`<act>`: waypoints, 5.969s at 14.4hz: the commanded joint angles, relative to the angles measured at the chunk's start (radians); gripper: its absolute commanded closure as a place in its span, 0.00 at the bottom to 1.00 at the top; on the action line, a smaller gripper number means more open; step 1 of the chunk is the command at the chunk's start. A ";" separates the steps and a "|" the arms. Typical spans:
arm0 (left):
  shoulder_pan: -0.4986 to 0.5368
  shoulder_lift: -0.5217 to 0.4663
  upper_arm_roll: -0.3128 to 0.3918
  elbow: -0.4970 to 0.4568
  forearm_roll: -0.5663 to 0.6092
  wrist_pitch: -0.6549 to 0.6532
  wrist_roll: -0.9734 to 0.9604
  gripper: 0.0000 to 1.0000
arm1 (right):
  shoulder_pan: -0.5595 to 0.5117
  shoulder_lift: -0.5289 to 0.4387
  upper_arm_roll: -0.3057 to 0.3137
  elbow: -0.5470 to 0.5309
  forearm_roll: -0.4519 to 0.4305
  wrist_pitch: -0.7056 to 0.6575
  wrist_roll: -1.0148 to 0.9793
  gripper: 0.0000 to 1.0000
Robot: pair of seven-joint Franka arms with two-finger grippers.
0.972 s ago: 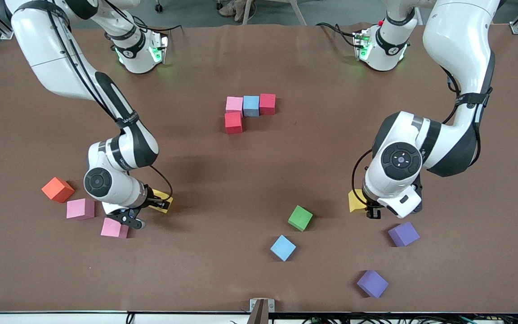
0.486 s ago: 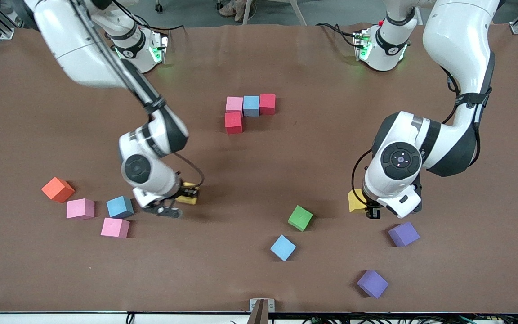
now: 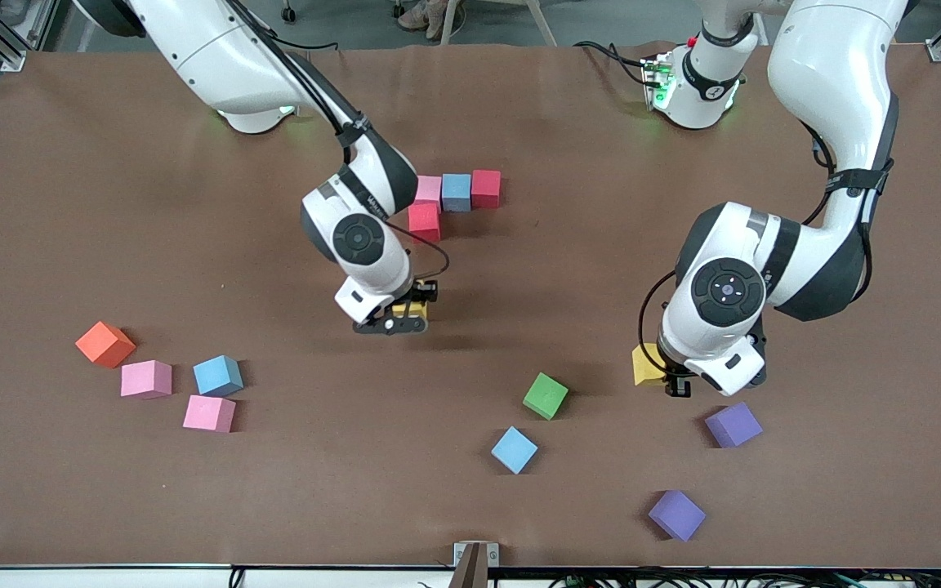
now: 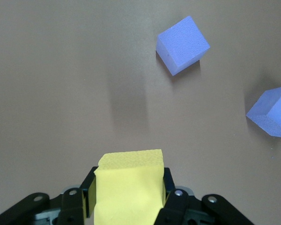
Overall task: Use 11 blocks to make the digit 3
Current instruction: 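Carry the yellow cube with the right gripper below the red cube, then reach the right gripper to a blue cube while the left gripper carries yellow, then grasp the blue cube with the right gripper while the left gripper places yellow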
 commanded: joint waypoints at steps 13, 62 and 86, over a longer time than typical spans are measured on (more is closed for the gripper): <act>-0.005 -0.009 0.001 -0.010 0.017 0.010 -0.020 0.78 | 0.055 -0.142 0.020 -0.295 0.051 0.202 -0.025 0.60; -0.230 0.037 0.000 -0.057 0.020 -0.022 -0.294 0.78 | -0.134 -0.179 -0.187 0.020 0.067 -0.111 -0.009 0.00; -0.554 0.079 -0.029 -0.215 -0.054 0.246 -0.647 0.79 | -0.422 0.039 -0.214 0.125 0.065 -0.106 -1.054 0.00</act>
